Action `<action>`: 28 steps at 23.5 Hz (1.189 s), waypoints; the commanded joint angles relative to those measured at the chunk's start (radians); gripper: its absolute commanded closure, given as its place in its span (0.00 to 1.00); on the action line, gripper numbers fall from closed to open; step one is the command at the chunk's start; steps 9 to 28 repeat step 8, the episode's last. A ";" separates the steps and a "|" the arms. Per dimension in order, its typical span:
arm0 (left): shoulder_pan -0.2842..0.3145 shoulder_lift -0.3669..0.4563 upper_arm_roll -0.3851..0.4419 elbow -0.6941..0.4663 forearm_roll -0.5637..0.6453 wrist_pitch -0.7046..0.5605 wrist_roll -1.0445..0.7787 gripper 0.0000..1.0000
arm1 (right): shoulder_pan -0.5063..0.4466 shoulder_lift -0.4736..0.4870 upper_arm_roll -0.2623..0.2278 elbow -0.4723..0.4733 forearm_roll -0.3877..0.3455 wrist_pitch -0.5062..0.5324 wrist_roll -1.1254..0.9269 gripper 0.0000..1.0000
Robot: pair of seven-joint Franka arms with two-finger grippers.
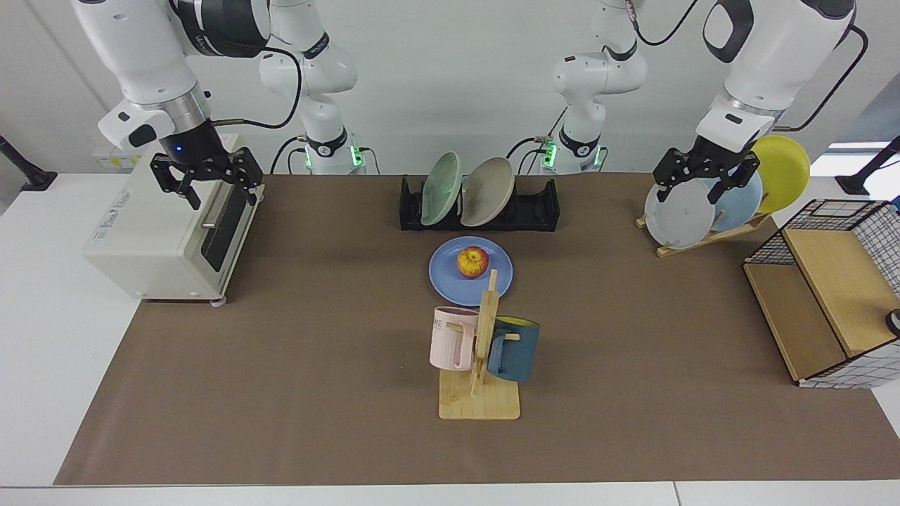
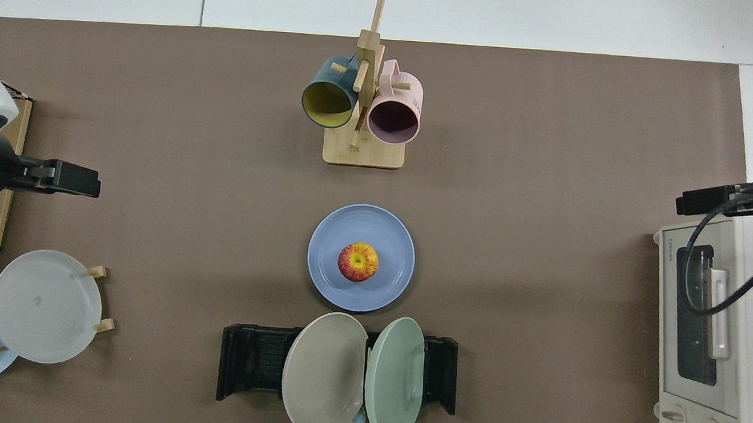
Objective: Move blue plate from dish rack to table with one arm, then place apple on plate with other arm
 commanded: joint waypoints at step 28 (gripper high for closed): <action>-0.003 -0.013 0.004 -0.021 -0.010 0.023 0.015 0.00 | -0.023 0.009 0.017 0.020 0.001 -0.028 0.069 0.00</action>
